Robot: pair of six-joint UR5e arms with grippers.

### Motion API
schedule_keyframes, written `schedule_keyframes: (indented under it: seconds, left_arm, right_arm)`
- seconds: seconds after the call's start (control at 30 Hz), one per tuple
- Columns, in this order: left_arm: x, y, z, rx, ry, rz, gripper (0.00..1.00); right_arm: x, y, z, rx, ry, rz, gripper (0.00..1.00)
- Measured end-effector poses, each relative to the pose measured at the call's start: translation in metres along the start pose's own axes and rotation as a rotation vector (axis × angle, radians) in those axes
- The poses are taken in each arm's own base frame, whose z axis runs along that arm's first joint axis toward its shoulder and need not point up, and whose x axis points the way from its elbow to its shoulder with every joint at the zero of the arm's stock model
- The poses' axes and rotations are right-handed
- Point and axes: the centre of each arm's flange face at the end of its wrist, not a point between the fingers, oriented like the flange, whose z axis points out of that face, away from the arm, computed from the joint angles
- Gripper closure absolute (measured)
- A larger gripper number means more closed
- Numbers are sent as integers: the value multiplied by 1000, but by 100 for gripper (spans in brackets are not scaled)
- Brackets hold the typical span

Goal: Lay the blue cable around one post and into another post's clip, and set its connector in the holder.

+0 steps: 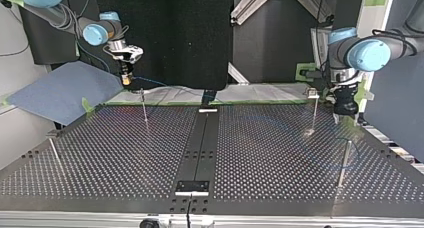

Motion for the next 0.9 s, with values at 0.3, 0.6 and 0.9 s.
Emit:
schedule_keyframes:
  seconds: [0.3,0.6,0.9]
  left_arm:
    - [-50,-42,3,-5,-112,85,1]
    - [-99,-84,-1,-14,-218,154,1]
    - [-141,-143,-19,36,-279,230,1]
  right_arm:
    - [1,0,2,0,-6,2,100]
    - [1,0,2,1,-7,3,100]
    - [2,-1,3,3,-4,2,100]
